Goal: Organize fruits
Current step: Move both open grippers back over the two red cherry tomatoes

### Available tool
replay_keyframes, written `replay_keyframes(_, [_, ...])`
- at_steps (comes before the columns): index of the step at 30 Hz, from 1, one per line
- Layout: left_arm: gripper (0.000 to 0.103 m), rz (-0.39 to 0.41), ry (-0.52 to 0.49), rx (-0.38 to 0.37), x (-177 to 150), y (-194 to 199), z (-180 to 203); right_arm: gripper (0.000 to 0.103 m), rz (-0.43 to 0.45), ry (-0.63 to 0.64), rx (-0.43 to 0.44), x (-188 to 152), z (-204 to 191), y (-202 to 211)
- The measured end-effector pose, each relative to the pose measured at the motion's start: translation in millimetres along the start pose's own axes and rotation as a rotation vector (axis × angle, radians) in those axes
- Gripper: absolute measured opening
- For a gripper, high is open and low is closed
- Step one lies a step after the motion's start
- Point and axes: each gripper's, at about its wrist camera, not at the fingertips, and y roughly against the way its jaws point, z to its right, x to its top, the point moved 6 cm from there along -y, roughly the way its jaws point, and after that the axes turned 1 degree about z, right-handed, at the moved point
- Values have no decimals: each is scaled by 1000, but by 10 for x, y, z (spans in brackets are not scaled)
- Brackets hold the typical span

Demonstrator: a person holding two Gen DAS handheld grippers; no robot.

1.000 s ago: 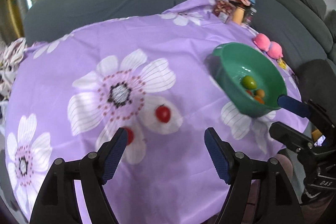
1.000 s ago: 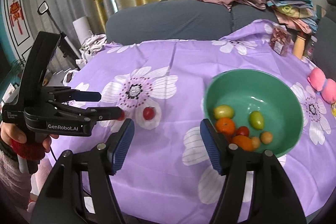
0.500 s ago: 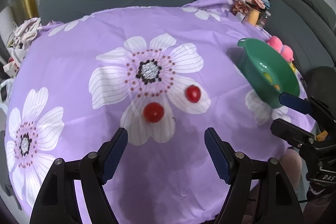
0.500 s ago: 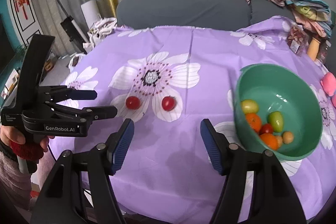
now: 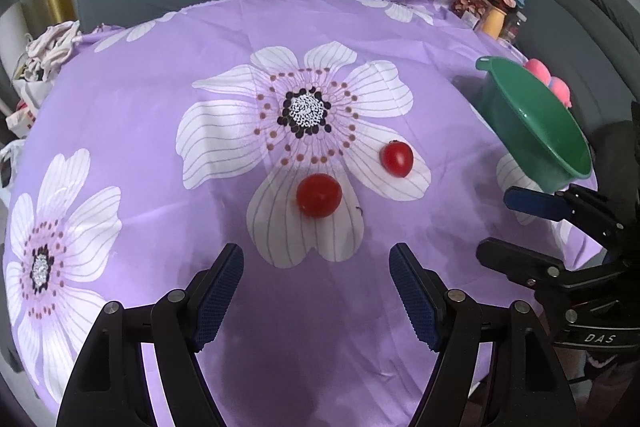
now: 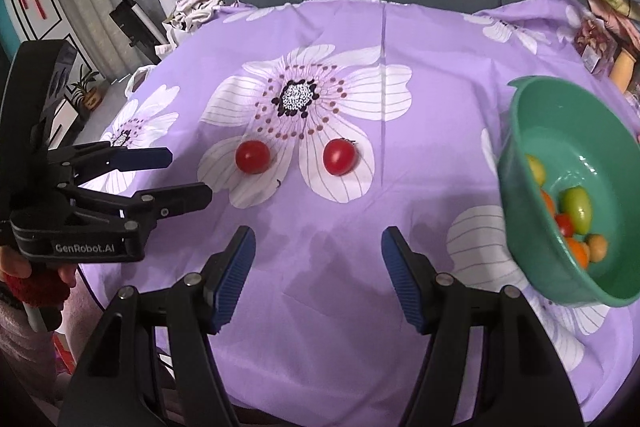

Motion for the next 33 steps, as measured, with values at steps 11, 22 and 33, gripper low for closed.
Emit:
replay_keyframes(11, [75, -13, -19, -13, 57, -111, -6, 65, -19, 5, -9, 79, 15, -130])
replay_keyframes(22, [75, -12, -23, -14, 86, -122, -23, 66, -16, 12, -11, 138, -1, -156])
replay_keyframes(33, [75, -11, -29, -12, 108, -131, -54, 65, -19, 8, -26, 192, 27, -213])
